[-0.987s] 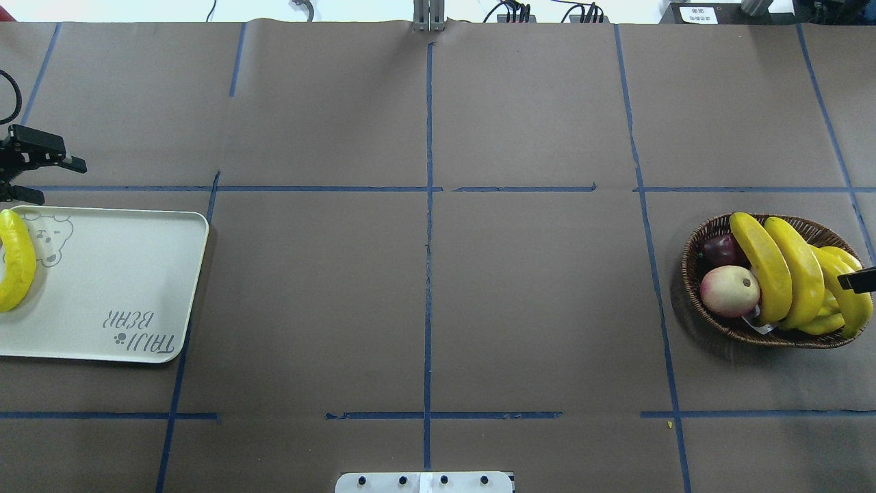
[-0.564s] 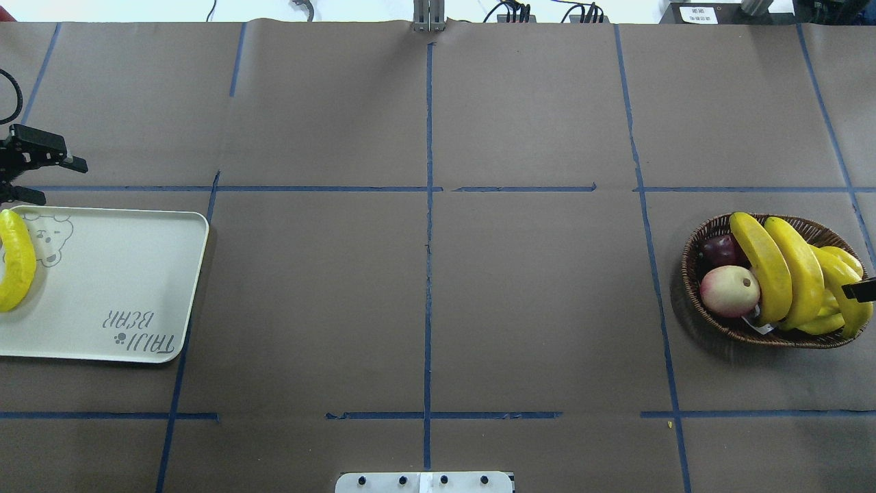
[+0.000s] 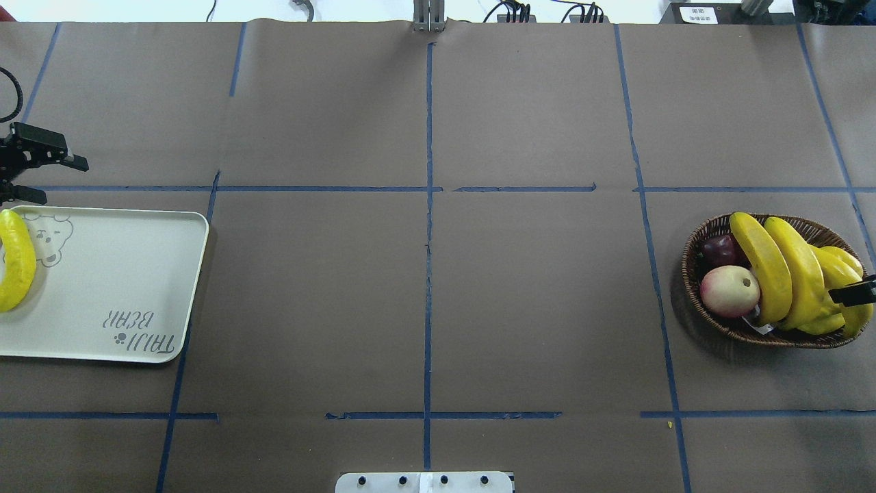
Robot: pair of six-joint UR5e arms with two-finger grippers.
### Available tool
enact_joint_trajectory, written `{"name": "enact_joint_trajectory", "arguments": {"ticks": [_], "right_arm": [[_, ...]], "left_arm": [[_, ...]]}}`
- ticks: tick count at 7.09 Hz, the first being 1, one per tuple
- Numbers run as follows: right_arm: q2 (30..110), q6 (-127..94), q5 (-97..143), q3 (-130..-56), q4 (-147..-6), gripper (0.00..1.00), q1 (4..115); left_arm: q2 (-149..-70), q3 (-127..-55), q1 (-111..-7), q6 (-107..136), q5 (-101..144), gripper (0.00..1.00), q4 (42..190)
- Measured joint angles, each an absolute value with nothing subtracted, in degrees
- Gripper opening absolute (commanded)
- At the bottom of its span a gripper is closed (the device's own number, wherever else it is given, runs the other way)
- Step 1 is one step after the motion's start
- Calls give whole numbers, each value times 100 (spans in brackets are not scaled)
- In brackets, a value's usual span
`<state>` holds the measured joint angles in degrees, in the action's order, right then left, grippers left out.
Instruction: Transfer all bananas from basket to plate
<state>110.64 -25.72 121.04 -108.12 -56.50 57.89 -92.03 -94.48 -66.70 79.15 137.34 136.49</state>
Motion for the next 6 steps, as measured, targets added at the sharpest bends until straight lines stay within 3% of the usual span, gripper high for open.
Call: {"name": "enact_joint_trajectory", "arguments": {"ticks": [3, 6], "right_arm": [[11041, -2574, 12111, -10689, -5644, 24, 5762], [10946, -2583, 12135, -10678, -5643, 14, 5765]], "left_arm": [[-9189, -9506, -6671, 7959, 13747, 100, 13649], [-9185, -9548, -6671, 8029, 13754, 100, 13649]]}}
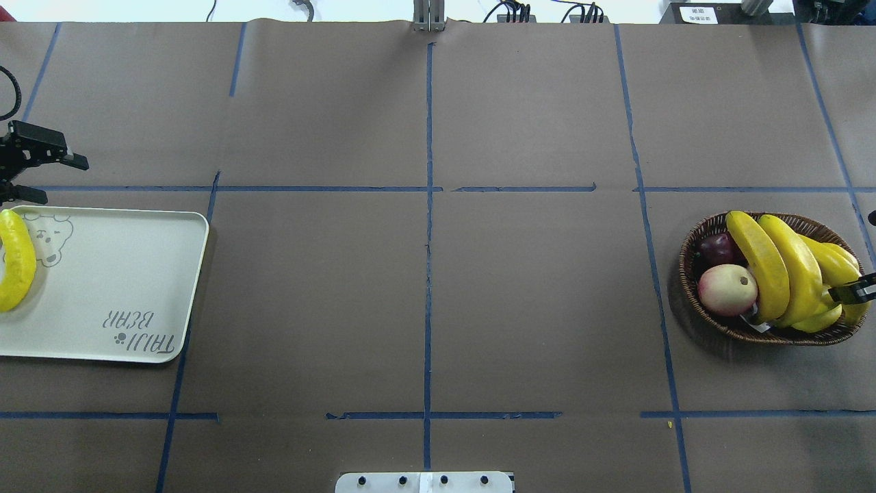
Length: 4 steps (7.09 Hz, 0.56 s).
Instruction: Transfer all bananas from basket to plate
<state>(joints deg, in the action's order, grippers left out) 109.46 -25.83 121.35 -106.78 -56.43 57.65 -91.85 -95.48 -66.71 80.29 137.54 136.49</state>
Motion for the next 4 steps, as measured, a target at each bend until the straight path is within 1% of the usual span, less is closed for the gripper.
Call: {"name": "enact_joint_trajectory", "arguments": {"ticks": [2, 3, 4], "right_arm": [[10949, -2544, 12088, -10701, -5629, 8, 5955], [10946, -2479, 12055, -10717, -5628, 5, 6258], [10918, -2308, 12061, -10764, -5631, 5, 6623]], "left_arm": [[-9190, -9553, -6670, 8035, 13743, 100, 13649], [-9192, -9553, -6666, 8039, 13740, 100, 13649], [-9193, -9553, -6661, 8039, 13736, 100, 13650]]}}
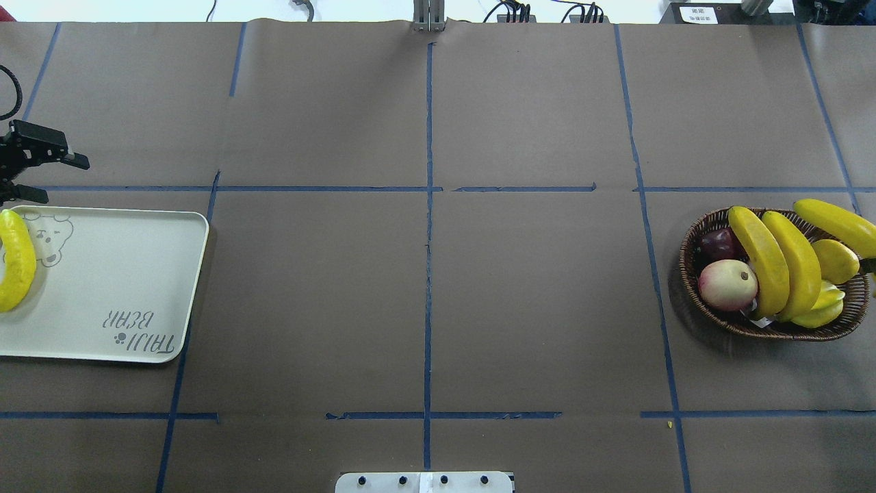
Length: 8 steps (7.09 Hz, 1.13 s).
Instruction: Transfer all bananas from basket to plate
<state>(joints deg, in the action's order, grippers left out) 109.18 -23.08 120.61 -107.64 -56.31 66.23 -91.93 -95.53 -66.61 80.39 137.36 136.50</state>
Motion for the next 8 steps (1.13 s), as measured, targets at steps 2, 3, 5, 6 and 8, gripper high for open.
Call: {"name": "enact_joint_trajectory", "arguments": {"ticks": [2, 3, 5, 6, 8], "right_arm": [[10743, -2050, 12180, -11045, -5661, 4, 7045], [10542, -2252, 12372, -11109, -5662, 2, 7067], [9865, -3233, 12718, -11098, -5651, 4, 6710], [9398, -3898, 12778, -11086, -5643, 4, 6358], [8468, -5336, 12765, -11070, -5631, 4, 5595]], "left_arm": [[-9202, -9554, -6593, 8032, 13730, 100, 13649], [-9233, -9552, -6510, 8030, 13727, 100, 13649], [-9388, -9551, -6370, 8038, 13721, 100, 13649], [-9522, -9553, -6299, 8041, 13722, 100, 13652], [-9905, -9565, -6200, 8106, 13730, 100, 13657]]}}
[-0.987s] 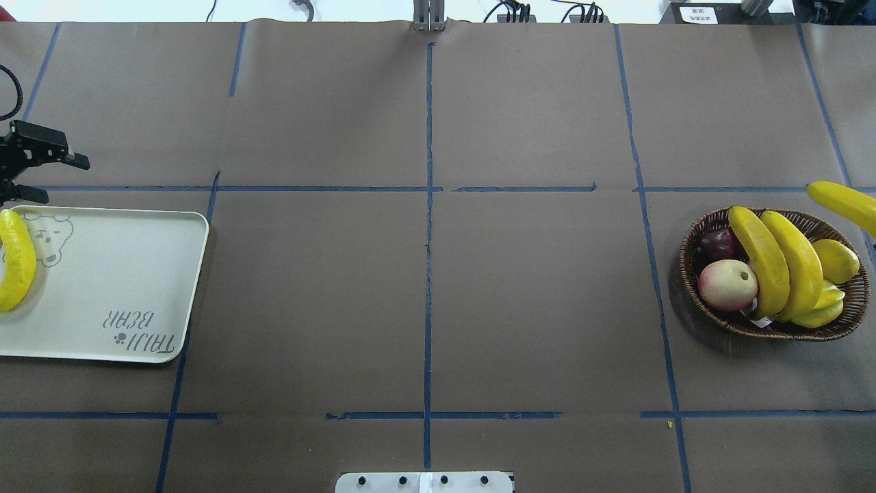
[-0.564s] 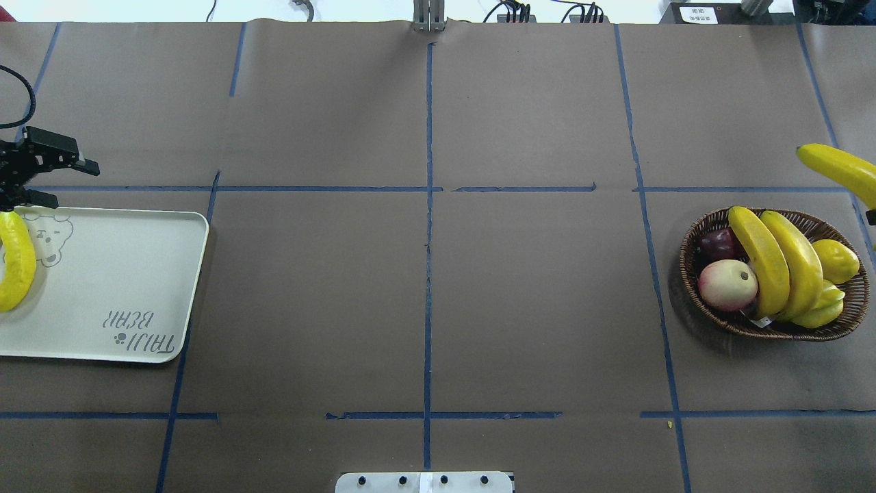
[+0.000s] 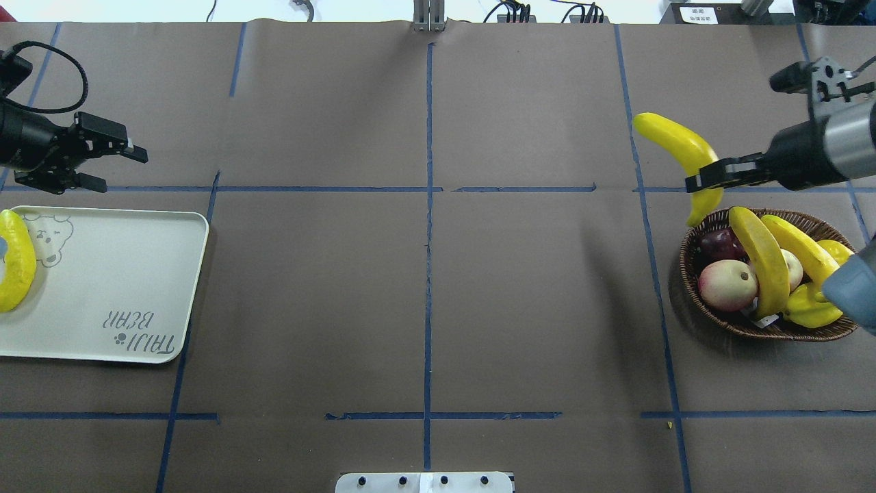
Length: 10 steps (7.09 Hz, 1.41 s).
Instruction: Transfer all bananas from basket to plate
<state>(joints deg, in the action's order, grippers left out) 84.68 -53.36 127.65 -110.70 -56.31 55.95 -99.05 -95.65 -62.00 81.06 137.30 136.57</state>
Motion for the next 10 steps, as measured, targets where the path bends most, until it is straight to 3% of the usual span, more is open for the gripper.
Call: {"name": "enact_joint_trajectory", "arguments": {"ticks": [4, 10], "right_arm": [[7119, -6807, 12612, -11026, -5578, 3, 4760], [6063, -7970, 10767, -10712, -5348, 2, 3445]], "left_arm": [[-11130, -9606, -5735, 10096, 13716, 100, 13656], [-12293, -9598, -4560, 12171, 12285, 100, 13644]]}}
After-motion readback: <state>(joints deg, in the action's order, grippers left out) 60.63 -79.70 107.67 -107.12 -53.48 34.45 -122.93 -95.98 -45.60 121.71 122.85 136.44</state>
